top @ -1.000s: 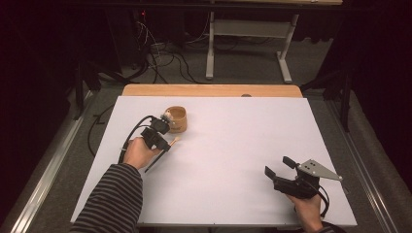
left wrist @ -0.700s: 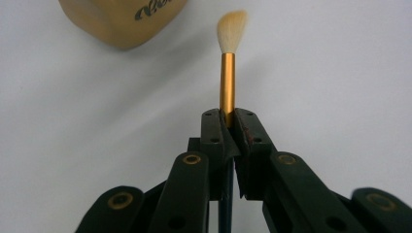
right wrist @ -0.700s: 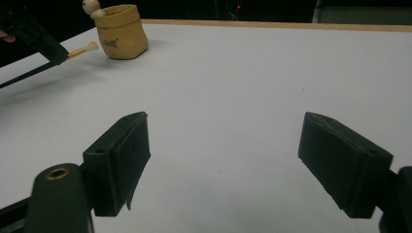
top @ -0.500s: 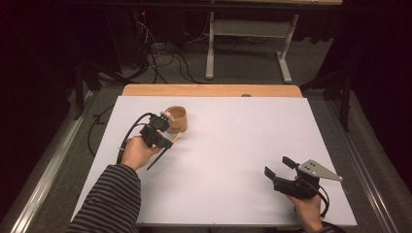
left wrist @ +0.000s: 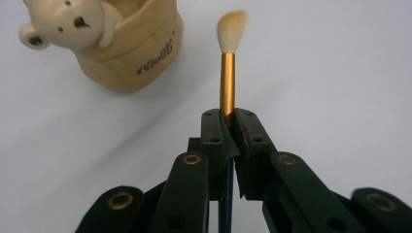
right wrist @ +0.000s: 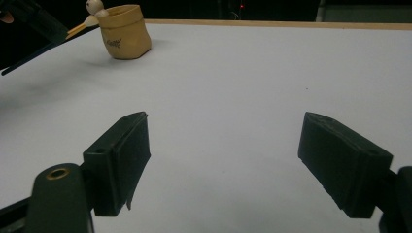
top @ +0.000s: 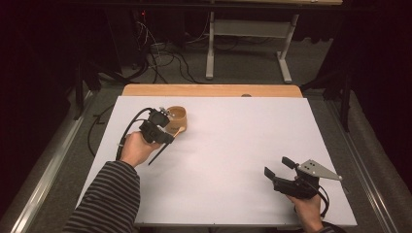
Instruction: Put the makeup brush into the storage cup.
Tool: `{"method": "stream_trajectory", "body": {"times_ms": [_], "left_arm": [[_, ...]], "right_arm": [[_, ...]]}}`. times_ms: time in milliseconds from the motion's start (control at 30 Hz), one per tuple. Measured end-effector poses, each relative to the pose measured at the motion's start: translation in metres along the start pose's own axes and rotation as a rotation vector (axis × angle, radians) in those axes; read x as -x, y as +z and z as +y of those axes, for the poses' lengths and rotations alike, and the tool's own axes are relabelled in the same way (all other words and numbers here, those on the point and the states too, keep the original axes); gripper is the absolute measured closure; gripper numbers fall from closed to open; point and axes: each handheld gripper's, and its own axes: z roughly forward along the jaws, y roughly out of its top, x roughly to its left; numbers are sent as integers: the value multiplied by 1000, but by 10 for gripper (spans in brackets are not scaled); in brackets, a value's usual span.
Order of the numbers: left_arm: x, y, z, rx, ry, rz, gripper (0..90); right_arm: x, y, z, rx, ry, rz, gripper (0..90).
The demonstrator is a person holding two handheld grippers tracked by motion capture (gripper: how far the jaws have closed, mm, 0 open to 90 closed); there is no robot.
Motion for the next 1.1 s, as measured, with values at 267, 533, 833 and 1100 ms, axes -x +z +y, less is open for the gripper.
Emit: {"method": "stream_trajectory", "body": {"times_ms": [267,533,833,1100], "left_arm": [[0,-9,3,64,-13,-19,836],[-3,-15,3,104,-22,-36,836],[-4,-27,6,177,-27,-43,836],[-5,-32,9,232,-33,-38,836]], "right_arm": [[-1,0,0,0,-1,-2,206],[-1,0,0,-1,-9,-3,208],[-2,-1,0,-2,-6,-7,208],[-2,0,0,-6,-6,-10,208]]}}
